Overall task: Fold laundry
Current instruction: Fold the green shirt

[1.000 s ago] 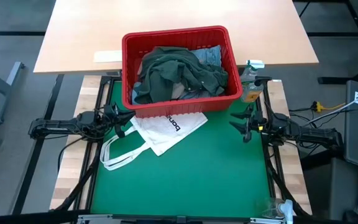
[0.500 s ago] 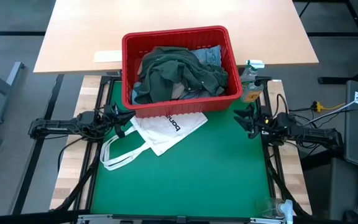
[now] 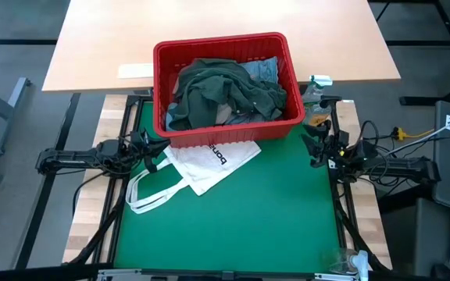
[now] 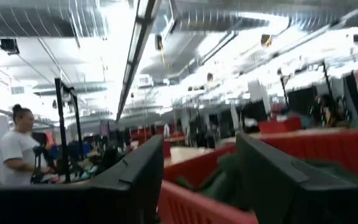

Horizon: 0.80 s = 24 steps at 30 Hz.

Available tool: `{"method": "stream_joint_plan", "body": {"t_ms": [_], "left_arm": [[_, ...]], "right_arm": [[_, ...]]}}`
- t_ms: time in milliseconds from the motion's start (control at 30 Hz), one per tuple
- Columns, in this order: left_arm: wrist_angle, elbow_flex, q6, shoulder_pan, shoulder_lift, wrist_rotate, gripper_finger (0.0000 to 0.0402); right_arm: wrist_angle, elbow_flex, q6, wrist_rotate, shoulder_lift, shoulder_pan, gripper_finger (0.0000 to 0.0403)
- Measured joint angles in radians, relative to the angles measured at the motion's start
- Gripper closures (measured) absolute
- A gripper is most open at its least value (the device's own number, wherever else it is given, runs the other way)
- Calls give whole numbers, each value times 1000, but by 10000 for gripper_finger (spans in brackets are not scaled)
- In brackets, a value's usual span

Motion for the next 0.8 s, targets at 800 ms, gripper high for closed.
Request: {"method": "stream_joint_plan", "body": {"t_ms": [800], "left_arm": [[0,0,0,0,0,0,363]], "right_arm": [[-142,338,-276,-4,347,1,205]]}}
